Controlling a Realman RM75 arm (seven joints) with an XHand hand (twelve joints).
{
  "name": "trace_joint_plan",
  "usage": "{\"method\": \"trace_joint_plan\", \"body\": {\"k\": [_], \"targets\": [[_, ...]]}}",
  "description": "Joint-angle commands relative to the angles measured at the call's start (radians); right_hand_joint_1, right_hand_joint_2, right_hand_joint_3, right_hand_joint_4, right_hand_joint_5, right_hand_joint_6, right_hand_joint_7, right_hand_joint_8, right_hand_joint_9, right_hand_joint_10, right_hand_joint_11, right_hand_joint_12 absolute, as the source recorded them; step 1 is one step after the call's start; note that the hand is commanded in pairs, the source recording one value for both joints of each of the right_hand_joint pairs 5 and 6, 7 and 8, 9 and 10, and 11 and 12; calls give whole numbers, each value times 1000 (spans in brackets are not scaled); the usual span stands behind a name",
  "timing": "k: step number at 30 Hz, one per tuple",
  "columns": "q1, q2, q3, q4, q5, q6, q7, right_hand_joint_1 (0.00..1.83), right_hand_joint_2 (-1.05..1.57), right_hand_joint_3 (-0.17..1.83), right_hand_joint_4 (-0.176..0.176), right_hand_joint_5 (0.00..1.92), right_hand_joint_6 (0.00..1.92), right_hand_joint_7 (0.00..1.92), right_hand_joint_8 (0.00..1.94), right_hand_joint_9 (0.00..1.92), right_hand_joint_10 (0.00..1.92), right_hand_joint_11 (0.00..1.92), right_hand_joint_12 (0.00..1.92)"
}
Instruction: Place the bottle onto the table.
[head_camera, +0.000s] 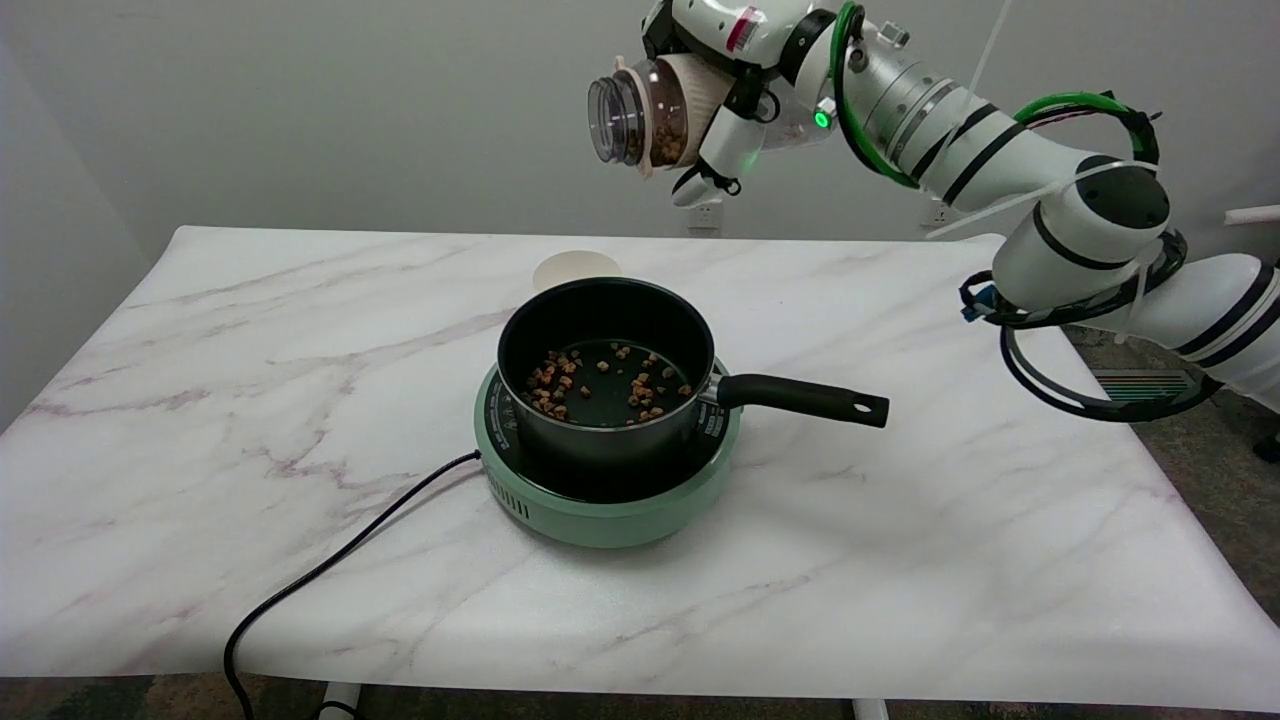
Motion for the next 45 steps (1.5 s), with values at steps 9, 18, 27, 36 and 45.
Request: {"method": "trace_joint_plan", "body": {"k": [9,18,27,36,45], "targets": [[126,47,-107,21,314,-232,154,1295,1102,596,0,1657,1657,1577,1577,1588,1588,1314,1314],[123,65,-105,5,305,-278,414,1323,988,654,0,1603,1603,1545,1545,1558,1558,1293,1293],[117,79,-102,-22,310,-280,607,1333,959,678,0,1608,1608,1543,1543,1547,1547,1278,1278],[90,88,-78,-13,350,-287,719,1337,910,721,0,1595,1595,1534,1534,1527,1527,1273,1273],[59,108,-73,0,328,-288,857,1331,893,759,0,1598,1598,1536,1536,1522,1522,1265,1265]]}}
